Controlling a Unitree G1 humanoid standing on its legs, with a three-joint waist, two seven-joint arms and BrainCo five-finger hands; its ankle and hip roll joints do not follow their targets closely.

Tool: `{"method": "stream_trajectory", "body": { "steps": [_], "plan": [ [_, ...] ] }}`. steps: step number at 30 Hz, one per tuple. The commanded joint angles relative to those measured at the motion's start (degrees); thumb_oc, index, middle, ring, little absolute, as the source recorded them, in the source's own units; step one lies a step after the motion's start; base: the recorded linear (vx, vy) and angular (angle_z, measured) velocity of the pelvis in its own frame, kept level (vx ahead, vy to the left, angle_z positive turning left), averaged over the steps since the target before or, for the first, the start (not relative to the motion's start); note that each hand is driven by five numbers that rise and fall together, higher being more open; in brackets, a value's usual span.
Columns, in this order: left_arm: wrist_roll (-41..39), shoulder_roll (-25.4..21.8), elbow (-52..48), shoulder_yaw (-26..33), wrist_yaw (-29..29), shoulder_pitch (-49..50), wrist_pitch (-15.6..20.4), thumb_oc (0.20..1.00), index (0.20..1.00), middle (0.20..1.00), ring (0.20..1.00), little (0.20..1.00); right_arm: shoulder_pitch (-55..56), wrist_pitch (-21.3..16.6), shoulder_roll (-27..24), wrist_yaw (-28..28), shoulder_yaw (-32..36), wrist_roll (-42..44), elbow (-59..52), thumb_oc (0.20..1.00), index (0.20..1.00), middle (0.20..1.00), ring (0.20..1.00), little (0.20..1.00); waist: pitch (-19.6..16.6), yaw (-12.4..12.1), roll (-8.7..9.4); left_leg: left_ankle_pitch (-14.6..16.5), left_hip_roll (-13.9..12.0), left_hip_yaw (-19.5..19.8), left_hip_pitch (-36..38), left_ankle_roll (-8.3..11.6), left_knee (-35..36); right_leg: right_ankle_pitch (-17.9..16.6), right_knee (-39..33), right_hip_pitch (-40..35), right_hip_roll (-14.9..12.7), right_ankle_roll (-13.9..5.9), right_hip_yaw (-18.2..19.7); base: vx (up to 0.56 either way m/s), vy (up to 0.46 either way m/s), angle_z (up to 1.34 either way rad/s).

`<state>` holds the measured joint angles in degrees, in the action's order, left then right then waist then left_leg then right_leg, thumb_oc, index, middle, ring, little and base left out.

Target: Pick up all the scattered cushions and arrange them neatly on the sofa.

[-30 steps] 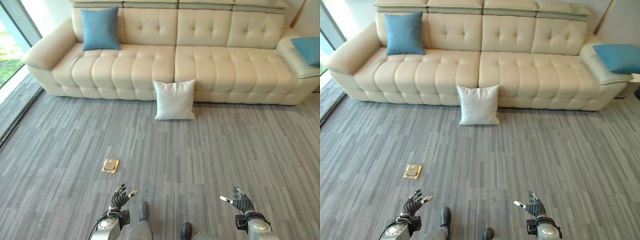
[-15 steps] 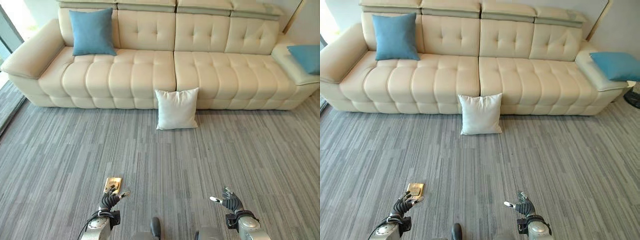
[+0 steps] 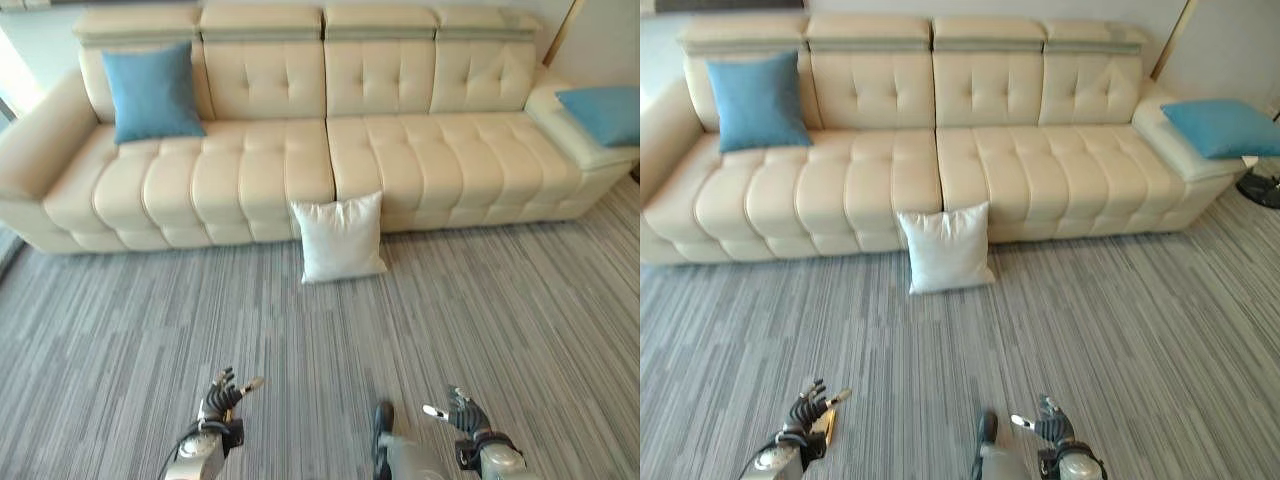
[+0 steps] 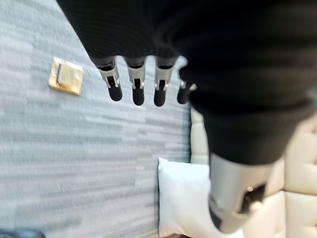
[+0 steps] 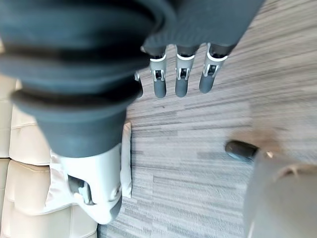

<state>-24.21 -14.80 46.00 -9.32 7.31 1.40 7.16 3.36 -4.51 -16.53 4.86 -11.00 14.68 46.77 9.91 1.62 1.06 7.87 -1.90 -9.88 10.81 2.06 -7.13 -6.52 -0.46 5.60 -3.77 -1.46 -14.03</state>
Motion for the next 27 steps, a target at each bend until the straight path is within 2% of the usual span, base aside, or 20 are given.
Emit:
{"method": "stream_trajectory", "body": {
  "steps": [1,2,3,4,6,8,9,11,13,14,15,16,17,20,23,25,27],
  "plan": [
    [-3.0,-0.5,-1.7,-0.9,-0.5,-2.4,2.4,1.0,1.0,1.0,1.0,1.0,-2.6,-2.2,-3.7,0.7,0.4,2.0,-2.3,1.0,1.0,1.0,1.0,1.0,1.5,0.9,-0.64,-9.3,-3.5,2.8,-3.0,3.71,-8.3,7.0,-2.7,-6.6,-0.2,-2.14,1.3,0.27,-0.267,0.11],
    [-3.3,-0.5,-2.2,-1.4,-0.5,-2.3,2.4,1.0,1.0,1.0,1.0,1.0,-2.6,-2.5,-4.3,0.6,0.1,2.3,-3.2,1.0,1.0,1.0,1.0,1.0,2.7,0.5,-0.11,-11.7,-3.4,4.6,-7.3,4.25,-18.0,8.7,-2.7,-9.2,0.4,-0.43,1.7,0.27,-0.27,-0.1],
    [-3.7,-0.5,-1.9,-1.6,-0.4,-2.5,2.5,1.0,1.0,1.0,1.0,1.0,-2.8,-2.5,-4.6,0.7,0.0,2.1,-3.1,1.0,1.0,1.0,1.0,1.0,3.5,0.1,0.25,-12.0,-3.2,5.5,-9.3,4.34,-22.1,9.4,-2.8,-10.4,0.4,0.22,1.6,0.36,-0.344,-0.12],
    [-3.8,-0.5,-1.6,-1.4,-0.1,-2.6,2.4,1.0,1.0,1.0,1.0,1.0,-2.8,-2.4,-4.7,0.8,-0.2,2.0,-2.9,1.0,1.0,1.0,1.0,1.0,3.8,-0.1,0.56,-12.1,-3.5,5.3,-10.3,4.13,-24.0,10.1,-2.7,-11.2,0.6,0.73,1.7,0.33,-0.245,-0.34],
    [-3.9,-0.3,-1.5,-1.4,-0.1,-2.4,2.2,1.0,1.0,1.0,1.0,1.0,-3.0,-2.1,-4.7,0.9,-0.2,1.9,-2.5,1.0,1.0,1.0,1.0,1.0,4.3,-0.5,1.01,-10.9,-3.1,5.1,-12.4,3.73,-23.3,11.0,-2.6,-12.4,0.6,1.01,1.9,0.24,-0.144,-0.28],
    [-3.8,-0.4,-1.6,-1.4,0.1,-1.9,2.1,1.0,1.0,1.0,1.0,1.0,-3.1,-2.2,-4.7,1.0,-0.2,2.3,-2.6,1.0,1.0,1.0,1.0,1.0,4.2,-0.7,1.5,-8.9,-2.3,4.6,-14.9,2.97,-18.4,11.6,-2.9,-13.2,0.5,0.89,1.8,0.23,-0.075,-0.09],
    [-3.6,-0.4,-1.6,-1.5,0.1,-1.6,2.0,1.0,1.0,1.0,1.0,1.0,-3.2,-2.2,-4.7,1.1,-0.3,2.2,-2.4,1.0,1.0,1.0,1.0,1.0,3.9,-0.8,1.71,-7.5,-2.0,3.9,-15.3,2.33,-14.5,12.3,-3.1,-13.9,0.6,0.61,1.6,0.3,-0.047,-0.13],
    [-3.4,-0.3,-1.5,-1.7,0.2,-1.2,1.9,1.0,1.0,1.0,1.0,1.0,-3.2,-2.1,-4.5,1.2,-0.8,1.8,-2.5,1.0,1.0,1.0,1.0,1.0,3.8,-1.0,1.87,-6.8,-1.1,3.7,-15.1,1.53,-4.6,13.4,-2.8,-14.7,0.4,0.3,1.3,0.29,0.003,-0.08],
    [-2.9,-0.2,-1.1,-1.7,0.6,-1.1,1.8,1.0,1.0,1.0,1.0,1.0,-2.9,-2.2,-4.3,1.3,-1.3,1.4,-2.5,1.0,1.0,1.0,1.0,1.0,3.4,-0.9,1.48,-10.7,-1.2,4.6,-15.7,1.86,4.4,14.4,-2.8,-15.7,1.2,0.18,0.8,0.25,0.019,-0.18],
    [-2.9,-0.2,-1.1,-1.7,0.6,-1.1,1.8,1.0,1.0,1.0,1.0,1.0,-2.9,-2.2,-4.3,1.3,-1.3,1.4,-2.5,1.0,1.0,1.0,1.0,1.0,3.4,-0.9,1.53,-11.0,-1.1,4.6,-15.4,1.86,4.9,14.4,-2.8,-15.8,1.2,0.17,0.8,0.34,0.052,-0.07],
    [-2.4,-0.1,-1.1,-1.9,0.7,-1.1,1.6,1.0,1.0,1.0,1.0,1.0,-2.9,-2.1,-4.2,1.3,-1.8,0.8,-2.6,1.0,1.0,1.0,1.0,1.0,3.0,-0.9,1.09,-14.7,-1.4,5.0,-16.1,2.62,12.1,15.2,-2.8,-17.0,1.9,0.08,0.4,0.24,0.041,0.04],
    [-2.4,-0.1,-1.1,-1.9,0.7,-1.0,1.6,1.0,1.0,1.0,1.0,1.0,-2.9,-2.1,-4.2,1.3,-1.8,0.8,-2.6,1.0,1.0,1.0,1.0,1.0,3.0,-0.9,1.13,-14.7,-1.4,5.0,-16.0,2.61,12.1,15.2,-2.8,-17.1,1.8,0.07,0.4,0.46,0.116,0.22],
    [-2.2,-0.4,-1.2,-1.4,0.8,-0.9,1.6,1.0,1.0,1.0,1.0,1.0,-3.0,-2.0,-4.3,1.3,-2.2,0.1,-2.6,1.0,1.0,1.0,1.0,1.0,2.9,-0.8,1.22,-13.7,-1.7,5.5,-19.5,3.44,12.1,15.8,-2.8,-18.2,2.1,-0.29,0.3,0.37,0.126,0.18],
    [-2.0,-0.5,-0.6,-0.9,0.6,-0.5,1.5,1.0,1.0,1.0,1.0,1.0,-2.9,-1.7,-4.1,0.9,-2.4,-0.5,-2.3,1.0,1.0,1.0,1.0,1.0,2.4,-1.1,1.26,-15.1,-2.0,4.4,-19.0,3.89,12.1,16.3,-2.5,-19.9,1.9,-0.84,0.8,0.42,0.175,0.05],
    [-1.8,-0.8,0.9,-0.6,0.7,-0.3,1.6,1.0,1.0,1.0,1.0,1.0,-3.0,-1.3,-3.0,0.2,-2.9,-1.6,-2.1,1.0,1.0,1.0,1.0,1.0,0.2,-1.8,2.15,-15.2,-0.7,3.1,-16.8,1.86,12.1,17.1,0.5,-20.9,-0.5,-2.84,2.3,0.54,0.32,-0.28],
    [-1.8,-1.3,0.9,-0.5,0.8,-0.2,1.7,1.0,1.0,1.0,1.0,1.0,-3.0,-1.3,-2.2,-0.1,-3.0,-1.5,-2.2,1.0,1.0,1.0,1.0,1.0,-0.6,-2.0,3.05,-13.7,0.5,2.2,-15.4,0.15,12.1,14.8,5.2,-19.4,-2.2,-4.39,3.3,0.42,0.298,-0.29],
    [-1.7,-1.8,1.0,-0.6,0.8,-0.4,1.7,1.0,1.0,1.0,1.0,1.0,-3.3,-1.4,-1.6,-0.2,-3.4,-1.7,-1.6,1.0,1.0,1.0,1.0,1.0,-0.8,-2.4,3.45,-11.5,1.6,1.6,-13.7,-1.69,12.1,11.1,13.9,-15.4,-4.0,-5.92,4.6,0.35,0.312,-0.2]
  ]
}}
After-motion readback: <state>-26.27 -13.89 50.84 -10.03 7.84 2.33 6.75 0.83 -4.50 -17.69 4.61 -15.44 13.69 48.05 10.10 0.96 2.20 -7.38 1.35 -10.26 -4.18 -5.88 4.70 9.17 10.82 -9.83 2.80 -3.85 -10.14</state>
